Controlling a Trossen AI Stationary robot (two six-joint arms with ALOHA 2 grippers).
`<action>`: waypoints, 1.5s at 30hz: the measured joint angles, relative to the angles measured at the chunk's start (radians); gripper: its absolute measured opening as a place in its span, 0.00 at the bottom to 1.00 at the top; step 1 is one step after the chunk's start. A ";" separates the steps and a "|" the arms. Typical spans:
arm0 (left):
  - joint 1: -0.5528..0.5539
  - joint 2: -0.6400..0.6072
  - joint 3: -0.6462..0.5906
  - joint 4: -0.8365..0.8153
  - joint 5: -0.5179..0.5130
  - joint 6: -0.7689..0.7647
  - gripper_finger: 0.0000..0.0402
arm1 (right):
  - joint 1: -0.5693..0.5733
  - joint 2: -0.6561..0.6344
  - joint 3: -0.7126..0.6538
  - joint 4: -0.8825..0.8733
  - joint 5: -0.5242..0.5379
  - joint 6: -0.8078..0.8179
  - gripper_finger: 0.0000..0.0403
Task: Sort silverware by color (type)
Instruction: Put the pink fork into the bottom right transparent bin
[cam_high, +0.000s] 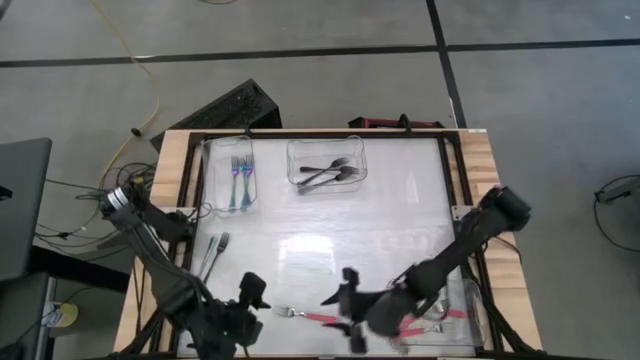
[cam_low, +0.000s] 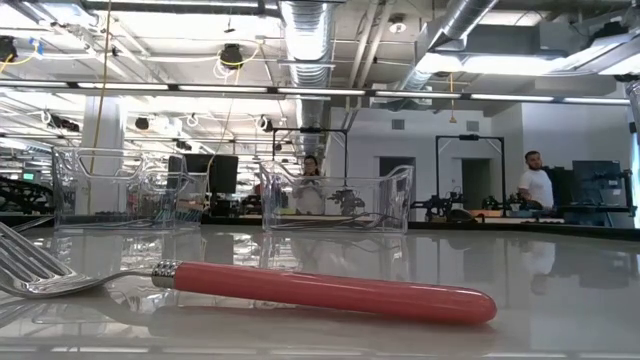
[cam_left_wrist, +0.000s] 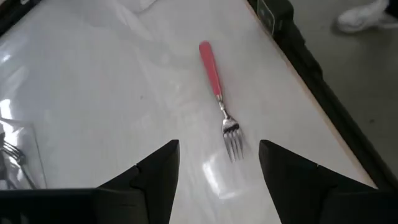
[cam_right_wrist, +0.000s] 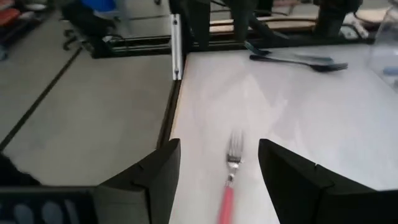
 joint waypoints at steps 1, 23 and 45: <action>-0.004 0.011 0.000 0.009 -0.007 0.009 0.51 | 0.004 0.044 0.047 -0.019 0.010 0.021 0.59; -0.070 0.053 0.000 0.256 0.095 0.114 0.51 | -0.050 0.547 0.622 -0.439 -0.031 0.273 0.59; -0.069 0.052 0.000 0.264 0.012 0.013 0.51 | -0.082 0.548 0.477 -0.401 -0.092 0.213 0.59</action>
